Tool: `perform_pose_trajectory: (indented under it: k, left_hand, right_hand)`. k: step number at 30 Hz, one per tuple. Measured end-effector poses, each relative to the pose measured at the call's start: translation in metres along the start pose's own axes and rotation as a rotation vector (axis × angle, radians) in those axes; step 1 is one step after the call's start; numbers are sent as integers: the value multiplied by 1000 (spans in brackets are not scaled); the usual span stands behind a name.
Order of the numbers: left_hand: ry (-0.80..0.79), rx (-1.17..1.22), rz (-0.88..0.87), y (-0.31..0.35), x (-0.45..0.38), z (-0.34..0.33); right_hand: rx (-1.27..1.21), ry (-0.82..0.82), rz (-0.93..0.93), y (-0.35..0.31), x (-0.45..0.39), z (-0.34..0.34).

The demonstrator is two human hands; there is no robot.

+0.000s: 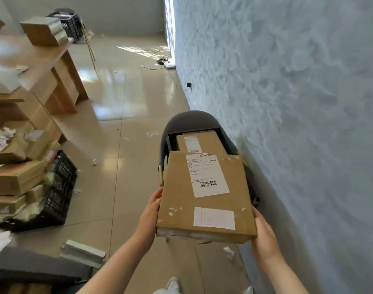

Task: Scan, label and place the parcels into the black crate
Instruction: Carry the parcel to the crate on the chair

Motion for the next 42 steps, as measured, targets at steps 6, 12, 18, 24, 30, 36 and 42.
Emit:
perform_pose_trajectory:
  k: [6, 12, 18, 24, 30, 36, 42]
  left_hand:
    - [21, -96, 52, 10, -112, -23]
    - [99, -93, 88, 20, -211, -57]
    - [187, -107, 124, 7, -296, -74]
    - [265, -72, 168, 6, -333, -87]
    - [298, -104, 173, 5, -342, -89]
    - [255, -163, 157, 16, -334, -85]
    - [203, -376, 73, 27, -310, -70]
  right_hand:
    - [66, -63, -68, -29, -128, -12]
    - [76, -167, -153, -65, -254, -36]
    - [101, -205, -256, -68, -361, -51]
    - [166, -219, -273, -54, -423, -58]
    - [205, -139, -264, -46, -439, -53]
    - [343, -55, -215, -49, -439, -43]
    - [528, -61, -55, -74, -399, -34]
Point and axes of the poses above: each hand's wrist, its own x-axis away from the middle knuckle, its own z-axis out of the back of the hand, y = z × x, the point moved 8 cm from there along -x, towards the middle knuckle, and after that the axes turned 2 degrees about -x, right-handed, at the moved point
